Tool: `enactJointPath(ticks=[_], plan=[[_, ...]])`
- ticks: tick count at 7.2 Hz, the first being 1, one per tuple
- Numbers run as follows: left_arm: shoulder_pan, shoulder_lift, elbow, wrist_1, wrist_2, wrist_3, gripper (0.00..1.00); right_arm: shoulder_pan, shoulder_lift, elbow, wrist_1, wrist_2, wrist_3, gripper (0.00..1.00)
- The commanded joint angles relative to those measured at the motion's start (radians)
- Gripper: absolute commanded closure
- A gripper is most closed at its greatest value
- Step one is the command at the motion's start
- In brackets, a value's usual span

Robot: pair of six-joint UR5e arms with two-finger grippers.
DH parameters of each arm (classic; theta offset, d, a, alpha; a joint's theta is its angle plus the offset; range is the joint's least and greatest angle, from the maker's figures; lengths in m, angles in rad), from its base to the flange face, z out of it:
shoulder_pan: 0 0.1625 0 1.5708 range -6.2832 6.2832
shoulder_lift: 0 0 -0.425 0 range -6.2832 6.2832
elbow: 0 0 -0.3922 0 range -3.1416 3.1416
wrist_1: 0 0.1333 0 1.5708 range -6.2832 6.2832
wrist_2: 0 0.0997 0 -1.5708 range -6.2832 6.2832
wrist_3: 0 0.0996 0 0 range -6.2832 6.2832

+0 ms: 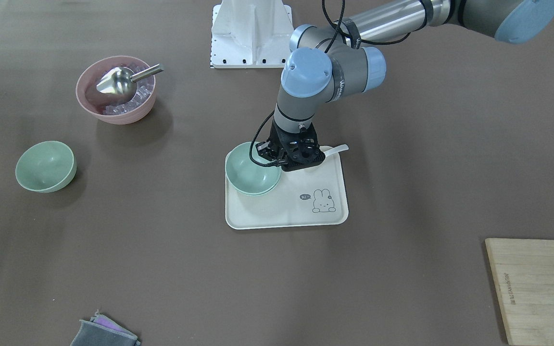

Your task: Stack green bowls together

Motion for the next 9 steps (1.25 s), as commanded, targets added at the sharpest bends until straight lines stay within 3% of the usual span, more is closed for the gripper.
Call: enactJointPath(ticks=[1, 2, 3, 5, 7, 9], plan=[[-0.002, 0.001, 0.002, -0.016, 0.0, 0.0, 1.0, 0.0, 0.0, 0.0, 0.0, 0.0, -0.001, 0.0], [-0.002, 0.01, 0.0, -0.04, 0.0, 0.003, 0.62, 0.0, 0.0, 0.0, 0.0, 0.0, 0.001, 0.0], [0.0, 0.017, -0.002, -0.051, 0.009, 0.006, 0.02, 0.0, 0.0, 0.0, 0.0, 0.0, 0.001, 0.0], [-0.009, 0.017, -0.043, -0.043, 0.048, 0.005, 0.02, 0.0, 0.0, 0.0, 0.0, 0.0, -0.001, 0.0], [-0.081, 0.049, -0.13, 0.025, -0.024, 0.023, 0.02, 0.0, 0.002, -0.009, -0.002, -0.002, -0.003, 0.0], [-0.168, 0.223, -0.355, 0.181, -0.061, 0.276, 0.02, -0.002, 0.0, -0.046, -0.003, -0.003, 0.011, 0.02]])
